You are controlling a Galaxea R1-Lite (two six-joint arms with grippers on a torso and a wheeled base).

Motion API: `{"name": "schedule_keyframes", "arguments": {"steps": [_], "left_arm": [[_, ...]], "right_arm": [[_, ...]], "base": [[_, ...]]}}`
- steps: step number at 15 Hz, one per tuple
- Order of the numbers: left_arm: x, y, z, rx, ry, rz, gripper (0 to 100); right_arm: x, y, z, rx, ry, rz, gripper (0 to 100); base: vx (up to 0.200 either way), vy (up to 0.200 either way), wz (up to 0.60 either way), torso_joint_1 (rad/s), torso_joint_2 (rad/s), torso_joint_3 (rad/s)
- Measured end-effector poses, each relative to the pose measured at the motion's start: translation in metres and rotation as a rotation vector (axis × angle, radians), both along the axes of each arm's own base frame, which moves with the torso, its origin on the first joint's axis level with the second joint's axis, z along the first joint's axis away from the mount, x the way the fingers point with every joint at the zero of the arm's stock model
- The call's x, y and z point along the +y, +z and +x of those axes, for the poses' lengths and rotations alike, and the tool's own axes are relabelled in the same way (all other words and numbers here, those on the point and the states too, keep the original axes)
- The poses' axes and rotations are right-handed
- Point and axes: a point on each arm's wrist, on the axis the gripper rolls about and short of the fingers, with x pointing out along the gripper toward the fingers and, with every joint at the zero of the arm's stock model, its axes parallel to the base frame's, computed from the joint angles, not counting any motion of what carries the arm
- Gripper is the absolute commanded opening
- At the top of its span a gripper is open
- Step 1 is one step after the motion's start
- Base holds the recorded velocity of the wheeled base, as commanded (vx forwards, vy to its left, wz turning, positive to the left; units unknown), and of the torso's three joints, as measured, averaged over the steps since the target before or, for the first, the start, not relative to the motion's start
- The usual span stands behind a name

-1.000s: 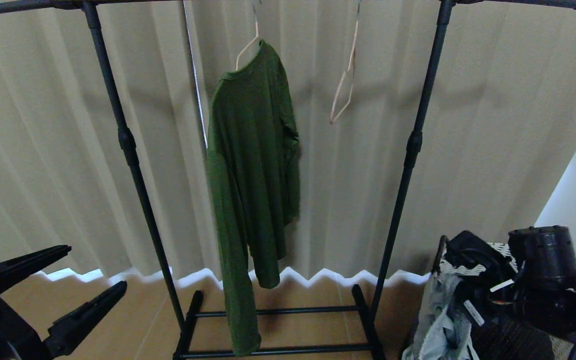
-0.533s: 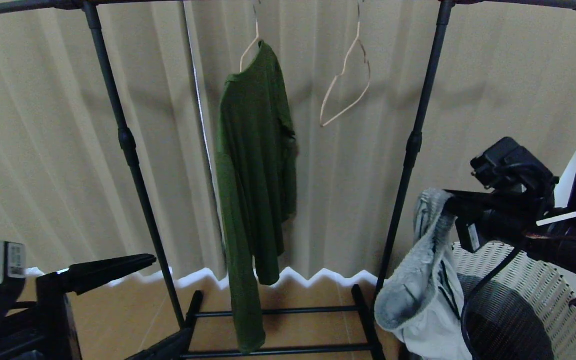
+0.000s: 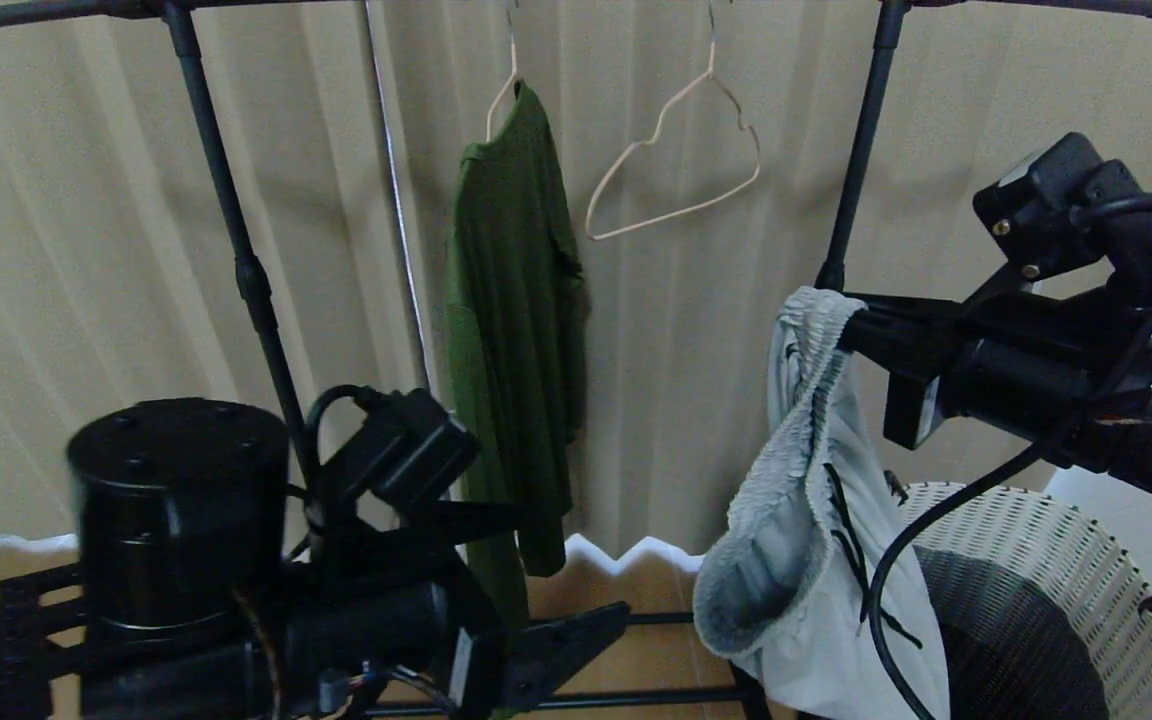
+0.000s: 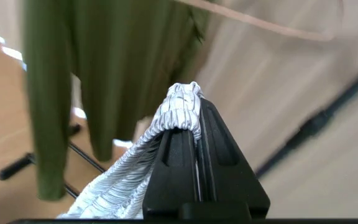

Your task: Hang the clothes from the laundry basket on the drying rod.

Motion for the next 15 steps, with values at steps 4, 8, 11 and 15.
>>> {"name": "schedule_keyframes", "arguments": {"steps": [4,8,11,15], "left_arm": [[-0.048,-0.018,0.016,0.103,0.038,-0.035,100],[-0.076,-0.044,0.032,0.150,0.124,-0.018,100],[-0.083,-0.060,0.038,0.184,0.152,0.010,100],[-0.086,-0.080,0.040,0.168,0.260,0.087,0]], "right_arm": [[0.004,0.010,-0.015,-0.025,0.069,0.039,0],[0.003,0.016,-0.025,-0.044,0.091,0.056,0],[0.001,0.020,-0.029,-0.058,0.097,0.066,0],[-0.002,0.023,-0.033,-0.069,0.095,0.074,0]], "base": [[0.000,0.000,0.00,0.000,0.00,0.000],[0.000,0.000,0.00,0.000,0.00,0.000],[0.000,0.000,0.00,0.000,0.00,0.000],[0.000,0.000,0.00,0.000,0.00,0.000]]}}
